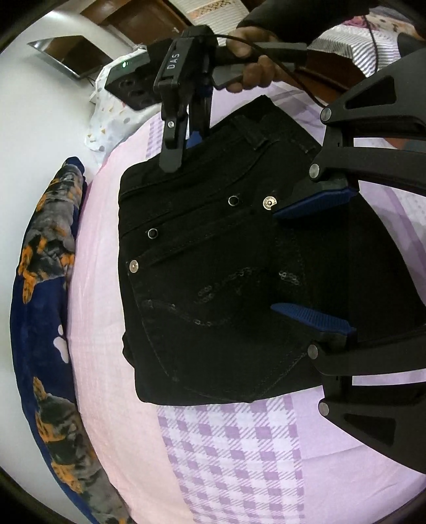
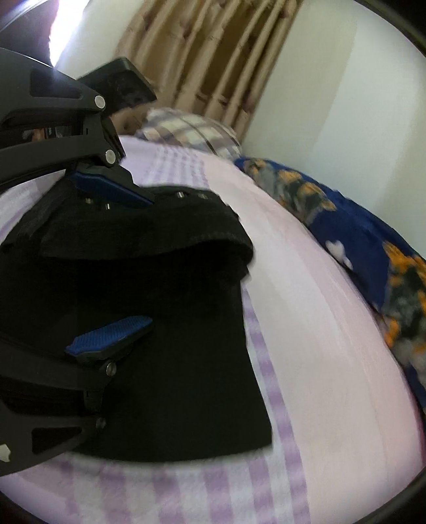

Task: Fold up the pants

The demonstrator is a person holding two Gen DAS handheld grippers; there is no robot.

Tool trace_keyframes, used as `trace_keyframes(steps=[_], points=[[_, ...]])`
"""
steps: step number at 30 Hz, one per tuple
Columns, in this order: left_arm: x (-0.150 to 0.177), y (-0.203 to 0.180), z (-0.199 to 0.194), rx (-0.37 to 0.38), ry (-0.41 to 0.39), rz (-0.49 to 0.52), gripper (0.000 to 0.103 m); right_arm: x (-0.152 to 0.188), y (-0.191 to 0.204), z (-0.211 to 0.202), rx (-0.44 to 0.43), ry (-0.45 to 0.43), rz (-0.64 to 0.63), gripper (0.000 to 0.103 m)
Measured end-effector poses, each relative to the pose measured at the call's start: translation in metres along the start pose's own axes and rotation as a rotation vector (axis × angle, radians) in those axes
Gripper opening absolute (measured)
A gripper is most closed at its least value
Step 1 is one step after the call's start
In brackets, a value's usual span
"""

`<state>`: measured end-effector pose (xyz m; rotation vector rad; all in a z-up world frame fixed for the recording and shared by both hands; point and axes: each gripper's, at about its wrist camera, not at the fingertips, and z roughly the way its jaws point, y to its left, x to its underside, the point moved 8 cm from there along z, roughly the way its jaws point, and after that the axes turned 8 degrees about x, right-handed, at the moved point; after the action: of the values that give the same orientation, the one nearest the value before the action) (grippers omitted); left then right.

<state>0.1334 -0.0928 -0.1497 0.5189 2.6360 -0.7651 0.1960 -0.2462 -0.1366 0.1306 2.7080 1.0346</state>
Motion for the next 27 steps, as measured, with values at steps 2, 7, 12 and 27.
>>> trace_keyframes(steps=[2, 7, 12, 27], points=[[0.002, 0.001, -0.001, -0.005, -0.005, 0.006, 0.053, 0.0, 0.005, 0.007, -0.002, 0.013, -0.034, 0.059], [0.004, 0.0, 0.0, -0.022, -0.015, 0.014, 0.056, -0.005, 0.005, 0.013, -0.018, 0.013, 0.012, 0.051], [0.003, -0.001, 0.001, -0.027, -0.024, 0.009, 0.057, -0.005, 0.006, 0.014, -0.001, 0.002, 0.037, 0.049], [0.001, -0.002, 0.003, -0.044, -0.036, 0.007, 0.059, -0.001, 0.01, 0.014, 0.056, -0.058, 0.133, 0.02]])
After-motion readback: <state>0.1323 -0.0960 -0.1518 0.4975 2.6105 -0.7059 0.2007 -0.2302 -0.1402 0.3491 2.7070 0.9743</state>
